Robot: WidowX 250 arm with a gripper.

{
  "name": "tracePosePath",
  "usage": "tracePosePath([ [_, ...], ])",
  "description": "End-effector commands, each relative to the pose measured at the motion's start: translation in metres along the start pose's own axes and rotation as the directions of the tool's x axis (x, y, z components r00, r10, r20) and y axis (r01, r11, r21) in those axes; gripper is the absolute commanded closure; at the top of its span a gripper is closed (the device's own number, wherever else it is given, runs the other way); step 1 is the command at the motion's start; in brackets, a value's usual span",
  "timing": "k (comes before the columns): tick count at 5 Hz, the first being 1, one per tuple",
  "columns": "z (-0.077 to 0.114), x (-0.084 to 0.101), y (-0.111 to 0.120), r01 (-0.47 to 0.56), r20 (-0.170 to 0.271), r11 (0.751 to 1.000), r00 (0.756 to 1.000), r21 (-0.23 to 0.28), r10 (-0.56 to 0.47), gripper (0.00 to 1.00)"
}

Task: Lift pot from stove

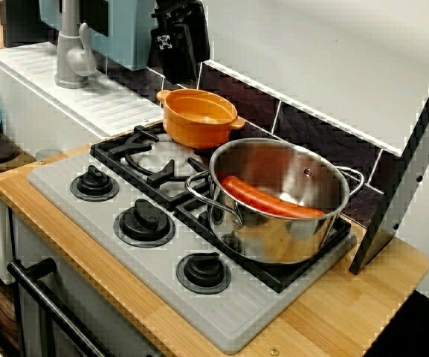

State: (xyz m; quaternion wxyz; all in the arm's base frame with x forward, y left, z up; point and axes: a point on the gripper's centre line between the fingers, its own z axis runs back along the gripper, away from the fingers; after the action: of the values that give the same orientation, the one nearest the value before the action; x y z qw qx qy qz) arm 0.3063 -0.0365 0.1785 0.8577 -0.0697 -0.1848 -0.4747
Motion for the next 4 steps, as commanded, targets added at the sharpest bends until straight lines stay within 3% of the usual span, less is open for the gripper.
tracePosePath([
  [1,0.000,0.000,0.000,0.000,0.000,1.000,1.000,0.000,0.000,0.00],
  [4,0.009,-0.018,0.040,0.156,0.026,0.986,0.987,0.053,-0.157,0.00],
])
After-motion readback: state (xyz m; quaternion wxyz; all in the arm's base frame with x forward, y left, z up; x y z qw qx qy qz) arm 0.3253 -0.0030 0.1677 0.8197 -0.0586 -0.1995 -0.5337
